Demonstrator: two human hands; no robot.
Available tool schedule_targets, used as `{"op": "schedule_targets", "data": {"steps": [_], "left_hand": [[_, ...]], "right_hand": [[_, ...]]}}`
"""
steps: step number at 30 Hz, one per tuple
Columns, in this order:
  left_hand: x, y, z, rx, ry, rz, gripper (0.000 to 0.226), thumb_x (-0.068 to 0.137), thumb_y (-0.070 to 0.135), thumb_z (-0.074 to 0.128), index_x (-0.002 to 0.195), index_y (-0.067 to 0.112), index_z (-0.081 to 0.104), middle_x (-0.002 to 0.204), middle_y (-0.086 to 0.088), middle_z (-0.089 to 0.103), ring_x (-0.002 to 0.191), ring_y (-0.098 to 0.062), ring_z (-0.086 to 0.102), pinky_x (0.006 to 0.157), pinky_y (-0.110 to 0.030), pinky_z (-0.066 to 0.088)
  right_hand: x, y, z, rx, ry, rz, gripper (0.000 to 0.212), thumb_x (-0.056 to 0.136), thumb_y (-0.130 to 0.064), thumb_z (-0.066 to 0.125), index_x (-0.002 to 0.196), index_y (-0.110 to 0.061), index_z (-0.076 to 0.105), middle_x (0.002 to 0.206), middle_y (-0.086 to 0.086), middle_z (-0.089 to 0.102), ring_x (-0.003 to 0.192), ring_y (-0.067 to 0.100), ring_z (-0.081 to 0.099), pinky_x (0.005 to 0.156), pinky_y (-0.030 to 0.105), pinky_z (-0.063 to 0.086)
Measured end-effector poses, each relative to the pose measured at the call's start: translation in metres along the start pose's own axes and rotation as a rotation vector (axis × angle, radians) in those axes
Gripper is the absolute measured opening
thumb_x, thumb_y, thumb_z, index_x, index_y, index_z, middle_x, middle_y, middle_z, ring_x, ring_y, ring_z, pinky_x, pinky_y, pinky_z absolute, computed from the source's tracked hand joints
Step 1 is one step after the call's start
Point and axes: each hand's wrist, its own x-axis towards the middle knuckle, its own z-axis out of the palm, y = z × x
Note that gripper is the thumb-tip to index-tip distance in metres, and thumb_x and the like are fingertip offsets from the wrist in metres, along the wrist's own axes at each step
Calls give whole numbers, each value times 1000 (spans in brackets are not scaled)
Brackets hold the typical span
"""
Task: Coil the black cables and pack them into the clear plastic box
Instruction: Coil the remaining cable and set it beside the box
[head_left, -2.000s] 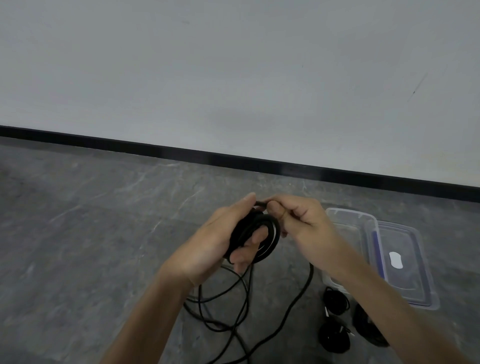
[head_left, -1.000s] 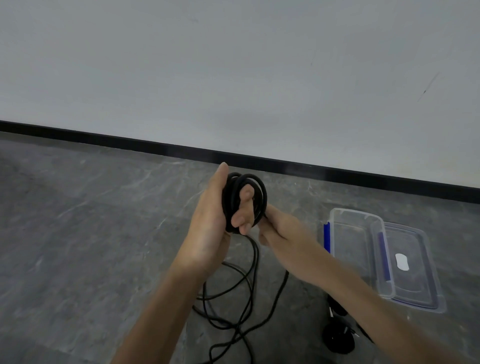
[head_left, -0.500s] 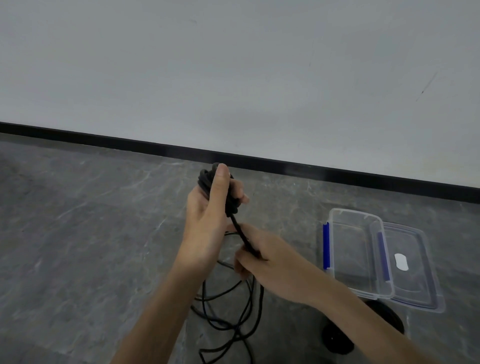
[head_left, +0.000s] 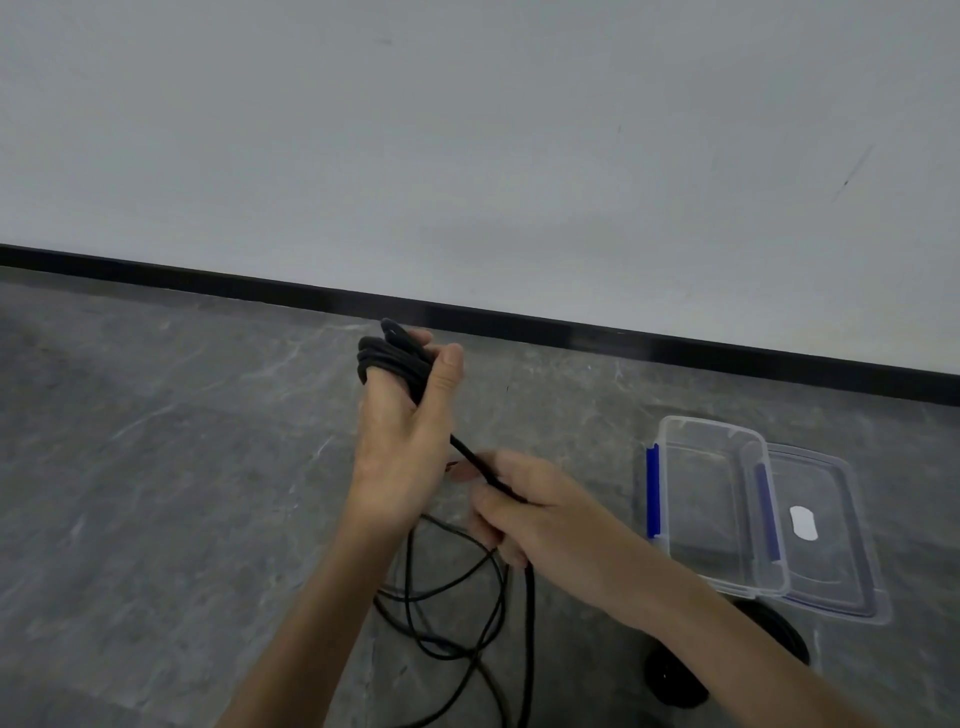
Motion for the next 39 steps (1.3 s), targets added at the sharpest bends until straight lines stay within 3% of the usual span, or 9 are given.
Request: {"op": "schedule_targets", "data": {"steps": [9,13,17,22,25,28,32,36,39], "left_hand": [[-2,5,1,319,-13,145,16,88,42,55,97,30,47,93,10,58,85,7,57,69,-6,44],[-1,2,-3,467,-115,164,36,83,52,50,101,21,51,95,15,57,80,3,59,68,-5,44],[1,-3,-8,635,-298,141,39,90,51,48,90,13,57,70,5,60,60,-5,57,56,-12,43],[-4,2,-2,530,-527,-23,66,87,62,30,64,8,60,47,5,55,46,-4,53,50,-13,38],[-4,1,0,450,-650,-86,77,93,68,21,59,10,58,52,2,59,50,-5,55,57,-12,38],[-6,0,0,403,-740,-132,84,88,76,16,59,8,57,55,-1,61,52,-6,56,61,-14,40],[-11,7,0,313,-870,-249,79,87,72,12,68,11,58,56,1,59,52,-8,55,58,-14,41],[-14,11,1,226,-950,-293,77,88,71,11,73,12,59,60,-5,56,54,-14,53,59,-21,44],[-14,18,3,198,-933,-294,78,93,64,6,73,8,56,57,-2,53,52,-14,50,57,-23,43]], "right_hand": [[-6,1,1,24,-103,-84,36,101,-17,43,132,-33,51,56,-10,49,59,5,50,70,31,45],[-5,-1,-1,-10,-61,-128,20,100,-14,44,108,-3,59,56,-5,37,52,11,35,57,33,37],[-6,-2,-6,-141,52,-226,28,99,-16,48,89,7,60,54,-1,40,48,11,35,48,25,30],[-7,-4,-20,-194,143,-268,20,95,-14,54,91,-8,72,74,8,70,68,25,65,68,47,53],[-8,-2,-28,-232,149,-286,15,93,-10,59,91,-12,74,84,-3,75,80,10,70,78,32,56],[-9,1,-36,-137,182,-285,13,86,-11,69,87,-13,56,70,-3,73,59,1,65,59,12,46],[-6,5,-45,-138,247,-312,34,76,-25,79,81,-23,46,60,0,67,50,20,57,51,26,42],[1,13,-54,-365,297,-428,36,70,-52,72,75,-28,46,54,-10,51,48,15,46,47,38,44],[4,12,-54,-280,305,-436,37,68,-54,70,65,-22,52,53,-9,51,48,9,44,47,28,40]]}}
